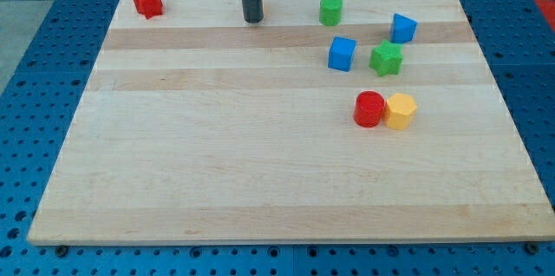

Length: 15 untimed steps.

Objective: Move the yellow heart to the top center of the board

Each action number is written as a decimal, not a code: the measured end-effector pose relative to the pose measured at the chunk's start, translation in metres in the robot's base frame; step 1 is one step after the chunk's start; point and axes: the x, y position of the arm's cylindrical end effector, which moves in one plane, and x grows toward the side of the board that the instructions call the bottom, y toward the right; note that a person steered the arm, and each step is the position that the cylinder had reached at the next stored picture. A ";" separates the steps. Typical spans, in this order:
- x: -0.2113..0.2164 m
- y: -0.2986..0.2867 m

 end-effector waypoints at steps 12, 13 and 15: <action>-0.013 -0.080; -0.028 -0.071; -0.030 -0.003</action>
